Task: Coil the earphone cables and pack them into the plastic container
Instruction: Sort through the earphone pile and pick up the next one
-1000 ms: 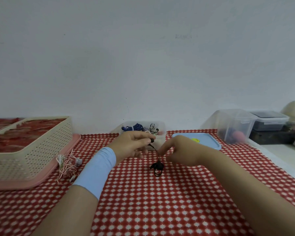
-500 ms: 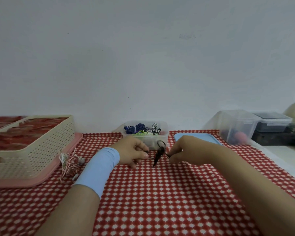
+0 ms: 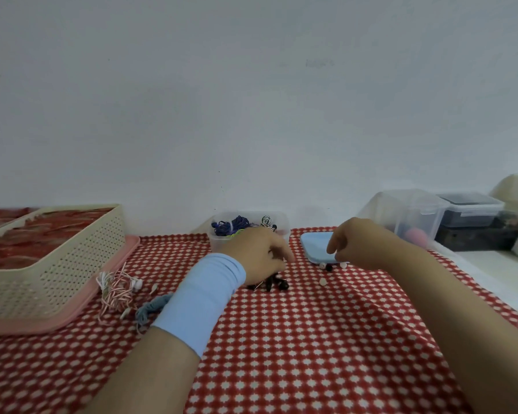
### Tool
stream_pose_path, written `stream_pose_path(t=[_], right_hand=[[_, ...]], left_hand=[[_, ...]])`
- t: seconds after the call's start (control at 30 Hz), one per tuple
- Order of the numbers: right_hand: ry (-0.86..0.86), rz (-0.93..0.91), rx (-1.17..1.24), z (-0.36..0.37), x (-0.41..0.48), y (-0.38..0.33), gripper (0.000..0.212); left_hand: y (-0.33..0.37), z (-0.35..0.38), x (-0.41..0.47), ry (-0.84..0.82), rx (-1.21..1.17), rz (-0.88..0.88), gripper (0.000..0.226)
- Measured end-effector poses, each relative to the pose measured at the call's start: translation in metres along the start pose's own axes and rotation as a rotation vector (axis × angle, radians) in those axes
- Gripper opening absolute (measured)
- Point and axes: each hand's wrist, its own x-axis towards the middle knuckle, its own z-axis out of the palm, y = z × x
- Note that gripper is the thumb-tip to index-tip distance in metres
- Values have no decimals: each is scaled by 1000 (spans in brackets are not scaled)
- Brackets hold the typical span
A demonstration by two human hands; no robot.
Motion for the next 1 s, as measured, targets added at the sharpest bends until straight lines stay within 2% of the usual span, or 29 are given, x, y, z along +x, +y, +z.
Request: stream_pose_path(t=[0.13, 0.27, 0.43, 0.53, 0.67, 0.77, 0.9, 1.0], right_hand=[[-21, 27, -69, 7, 3, 3, 12], [-40, -17, -72, 17, 3, 1, 13], [-10, -33, -62, 21, 4, -1, 11], [10, -38, -39, 19, 3, -1, 14], [90, -53, 297, 14, 1, -10, 22], [53, -76, 604, 12, -4, -23, 20], [-61, -65, 886, 11, -13, -30, 14], [-116, -79, 1009, 10, -15, -31, 14]], left_hand=[[-3, 21, 2, -162, 172, 41, 25], [-9, 27, 3, -129, 128, 65, 16], [-6, 28, 2, 18, -244, 36, 12], [-10, 29, 1, 18, -490, 16, 17], [-13, 27, 0, -39, -725, -94, 28], [-14, 26, -1, -113, -901, -170, 27], [-20, 22, -2, -16, -781, -96, 28], [-21, 21, -2, 50, -827, -110, 23]])
